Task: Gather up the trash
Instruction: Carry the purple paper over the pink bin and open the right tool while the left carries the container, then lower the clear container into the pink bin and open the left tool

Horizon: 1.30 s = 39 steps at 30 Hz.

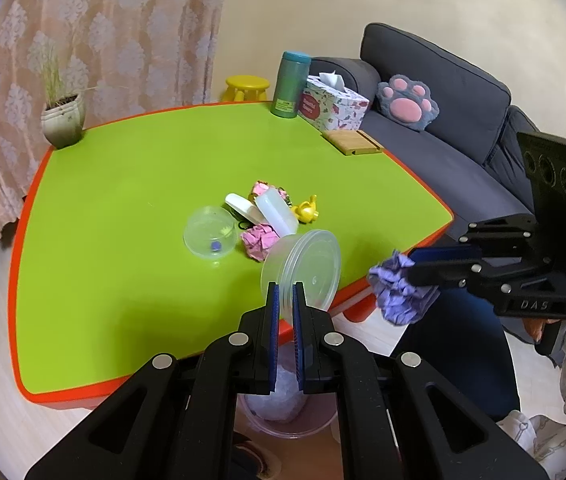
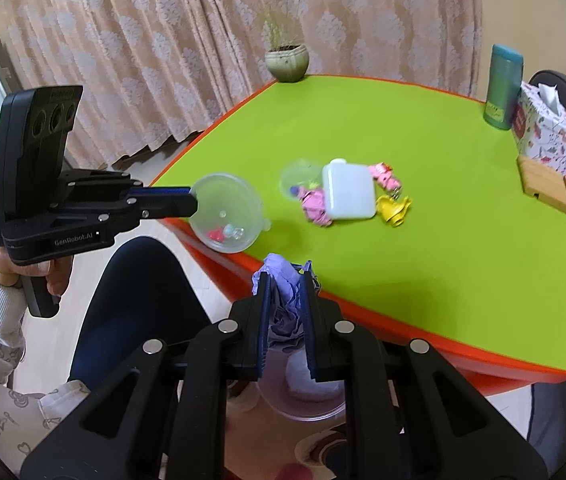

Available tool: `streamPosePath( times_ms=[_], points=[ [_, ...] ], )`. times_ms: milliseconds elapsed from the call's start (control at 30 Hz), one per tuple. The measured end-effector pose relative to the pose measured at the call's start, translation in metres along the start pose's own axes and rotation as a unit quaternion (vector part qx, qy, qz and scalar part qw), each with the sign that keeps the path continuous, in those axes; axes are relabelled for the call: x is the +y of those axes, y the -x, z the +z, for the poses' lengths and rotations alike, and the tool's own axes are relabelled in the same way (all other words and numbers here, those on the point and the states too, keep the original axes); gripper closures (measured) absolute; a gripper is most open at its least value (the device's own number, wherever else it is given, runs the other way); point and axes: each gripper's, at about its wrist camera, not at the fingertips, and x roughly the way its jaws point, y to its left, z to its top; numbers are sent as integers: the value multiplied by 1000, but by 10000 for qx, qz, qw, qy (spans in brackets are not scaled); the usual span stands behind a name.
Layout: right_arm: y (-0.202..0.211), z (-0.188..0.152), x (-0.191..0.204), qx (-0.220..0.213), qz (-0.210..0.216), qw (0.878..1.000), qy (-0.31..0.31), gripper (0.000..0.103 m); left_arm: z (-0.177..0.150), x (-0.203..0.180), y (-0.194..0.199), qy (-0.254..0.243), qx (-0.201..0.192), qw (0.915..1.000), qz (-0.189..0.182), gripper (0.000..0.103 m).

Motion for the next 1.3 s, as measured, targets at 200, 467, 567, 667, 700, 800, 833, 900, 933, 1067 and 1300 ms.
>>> streamPosePath(
  times_ms=[200,467,567,667,700,800,833,900,933,1067,1300],
  points=[
    [-3,-8,4,40,121,9999,-38,80,-4,-4,3,12,3,10000,4,97],
    [2,-7,-3,-151,56,9996,-220,14,-6,-6,5,1,-2,10000,19,97],
    [5,-6,-6,-200,66,9994,-289,11,-7,-6,5,-2,-4,10000,15,97],
    [8,-5,-9,-254,18,9990,-358,10,-8,-7,4,-12,18,10000,0,97],
    [10,-6,-8,-272,0,9989,-373,9,-9,-8,4,-20,36,10000,-6,97],
    [17,-6,-11,-347,-93,9985,-414,9,-11,-9,2,-48,82,10000,-17,97],
    [19,-6,-13,-370,-139,9983,-430,9,-12,-10,2,-54,91,9999,-26,97],
    [23,-6,-16,-421,-227,9977,-475,8,-12,-13,1,-76,110,9999,-41,97],
    [25,-6,-17,-444,-267,9974,-491,8,-12,-14,0,-89,123,9999,-53,97],
    [34,-7,-23,-569,-475,9959,-524,7,-14,-20,-4,-163,190,9996,-90,97],
    [48,-11,-32,-717,-638,9936,-603,7,-18,-32,-10,-298,311,9989,-159,97]
  ],
)
